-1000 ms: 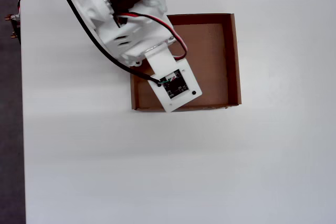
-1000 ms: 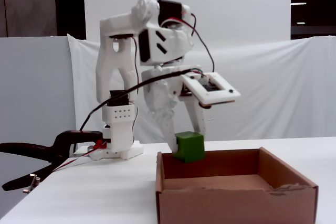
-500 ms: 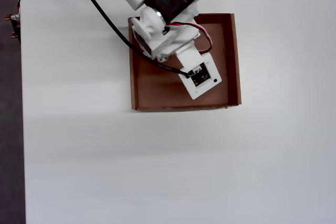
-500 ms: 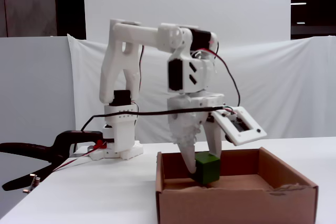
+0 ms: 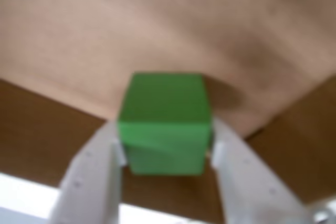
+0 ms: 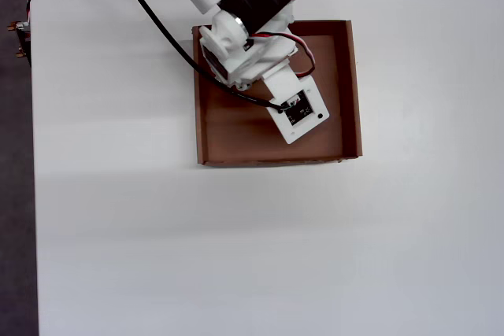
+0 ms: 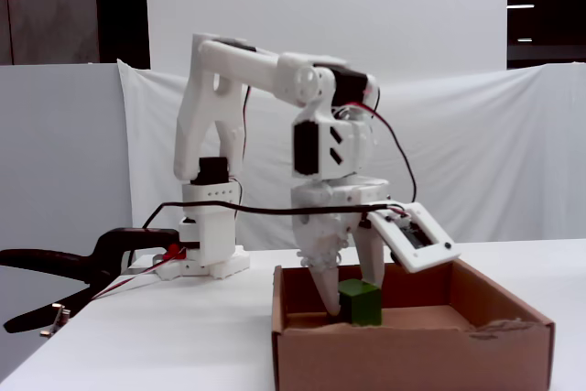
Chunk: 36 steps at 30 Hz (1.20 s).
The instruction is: Grasp a green cube and put it in a box.
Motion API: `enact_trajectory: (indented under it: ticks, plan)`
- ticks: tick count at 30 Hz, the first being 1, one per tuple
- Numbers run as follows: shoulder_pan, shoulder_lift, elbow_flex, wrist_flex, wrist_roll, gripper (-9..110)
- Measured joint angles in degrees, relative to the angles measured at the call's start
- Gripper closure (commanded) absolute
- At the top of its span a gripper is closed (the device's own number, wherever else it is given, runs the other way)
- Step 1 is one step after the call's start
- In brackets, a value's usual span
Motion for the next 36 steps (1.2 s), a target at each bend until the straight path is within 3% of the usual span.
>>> enact_trajectory:
  ticks: [10,19,36]
  plan:
    - [0.35,2.55,0.88,1.05,0.0,80]
    - [8.7,21.8,2.46,7.12,3.52,80]
    - [37.62,68.99,46.67,9.23,13.45,80]
